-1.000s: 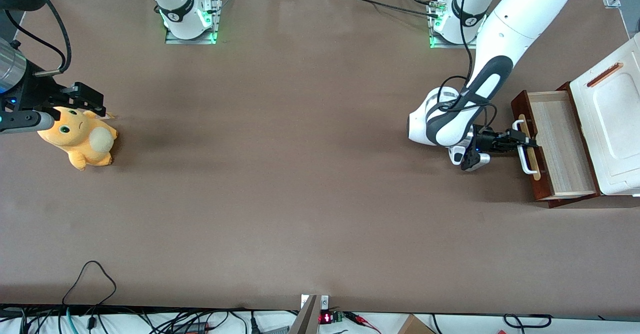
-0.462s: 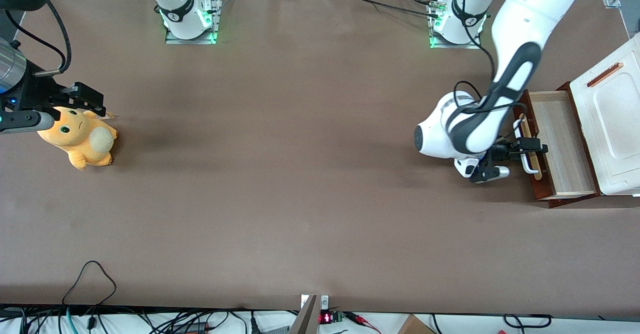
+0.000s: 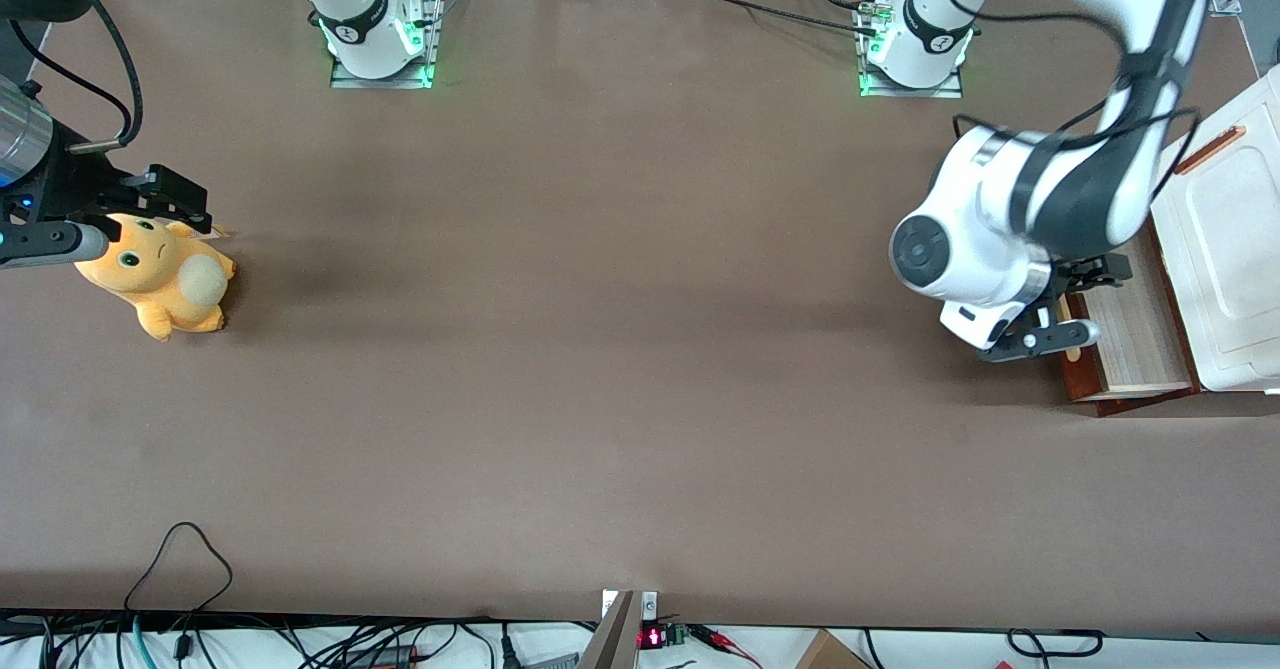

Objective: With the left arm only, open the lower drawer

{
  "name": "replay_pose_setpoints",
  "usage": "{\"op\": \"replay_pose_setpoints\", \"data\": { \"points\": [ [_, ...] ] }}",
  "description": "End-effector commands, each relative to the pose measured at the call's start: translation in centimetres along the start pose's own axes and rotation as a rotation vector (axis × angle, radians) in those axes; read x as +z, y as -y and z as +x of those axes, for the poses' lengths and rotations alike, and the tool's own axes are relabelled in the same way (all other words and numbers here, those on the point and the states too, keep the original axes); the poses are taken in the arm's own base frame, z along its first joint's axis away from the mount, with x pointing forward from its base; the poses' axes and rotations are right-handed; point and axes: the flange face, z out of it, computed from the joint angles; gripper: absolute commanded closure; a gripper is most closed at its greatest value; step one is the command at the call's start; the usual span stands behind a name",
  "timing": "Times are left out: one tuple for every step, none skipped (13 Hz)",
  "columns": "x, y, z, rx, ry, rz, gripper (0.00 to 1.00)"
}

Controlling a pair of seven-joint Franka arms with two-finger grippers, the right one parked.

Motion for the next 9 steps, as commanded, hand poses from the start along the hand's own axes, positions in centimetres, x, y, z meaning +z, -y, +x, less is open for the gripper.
{"op": "replay_pose_setpoints", "data": {
  "points": [
    [-5.0, 4.9, -0.6, 0.016, 0.002, -0.222, 0.0],
    [-5.9, 7.4, -0.9, 0.004, 0.022, -0.327, 0.0],
    [-6.4, 10.0, -1.4, 0.008, 0.037, -0.434, 0.0],
    [-6.7, 12.3, -2.0, 0.022, 0.034, -0.528, 0.0],
    [-6.6, 14.9, -2.4, 0.016, 0.015, -0.621, 0.0],
    [-5.5, 17.7, -2.8, 0.01, 0.015, -0.728, 0.0],
    [-5.0, 19.1, -3.2, 0.017, 0.012, -0.788, 0.0],
    [-4.3, 20.5, -3.8, 0.04, 0.0, -0.819, 0.0],
    [-4.6, 21.0, -4.7, 0.064, -0.022, -0.833, 0.0]
  ]
}}
